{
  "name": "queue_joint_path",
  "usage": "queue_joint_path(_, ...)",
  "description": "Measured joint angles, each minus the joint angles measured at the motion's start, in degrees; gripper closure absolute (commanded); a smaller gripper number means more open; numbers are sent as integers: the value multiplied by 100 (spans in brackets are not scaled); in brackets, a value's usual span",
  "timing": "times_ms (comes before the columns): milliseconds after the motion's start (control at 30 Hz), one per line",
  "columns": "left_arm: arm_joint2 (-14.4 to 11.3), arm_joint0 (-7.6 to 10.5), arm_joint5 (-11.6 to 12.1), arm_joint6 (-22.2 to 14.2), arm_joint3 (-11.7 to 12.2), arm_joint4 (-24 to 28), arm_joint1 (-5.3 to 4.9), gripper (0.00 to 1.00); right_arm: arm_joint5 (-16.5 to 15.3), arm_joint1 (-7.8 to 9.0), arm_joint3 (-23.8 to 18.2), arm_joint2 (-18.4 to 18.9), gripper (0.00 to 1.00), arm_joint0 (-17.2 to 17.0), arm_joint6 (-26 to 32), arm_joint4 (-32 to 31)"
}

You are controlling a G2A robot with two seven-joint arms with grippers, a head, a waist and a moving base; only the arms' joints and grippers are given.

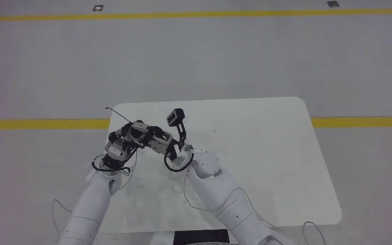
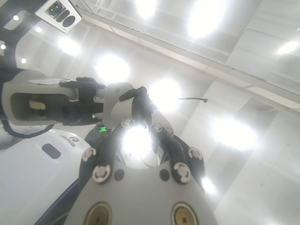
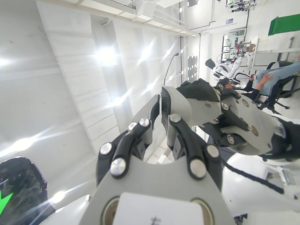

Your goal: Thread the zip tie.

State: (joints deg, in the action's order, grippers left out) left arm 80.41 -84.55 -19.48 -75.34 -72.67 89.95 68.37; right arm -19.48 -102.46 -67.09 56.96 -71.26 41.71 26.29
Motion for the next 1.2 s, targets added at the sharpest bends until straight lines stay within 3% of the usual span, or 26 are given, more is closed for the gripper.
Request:
queue_joint_path(100,0,0,0,0,0,0,0,100,0,-4,15,2,98,7,5,4)
queue_joint_path(433,0,0,0,0,0,0,0,100,0,-15,51,8,91,24,11,-23)
queue_joint_path(733,0,0,0,0,0,0,0,100,0,-20,95,4,100,35,8,-39)
queue_joint_path(1200,0,0,0,0,0,0,0,100,0,-21,146,17,100,31,3,-75)
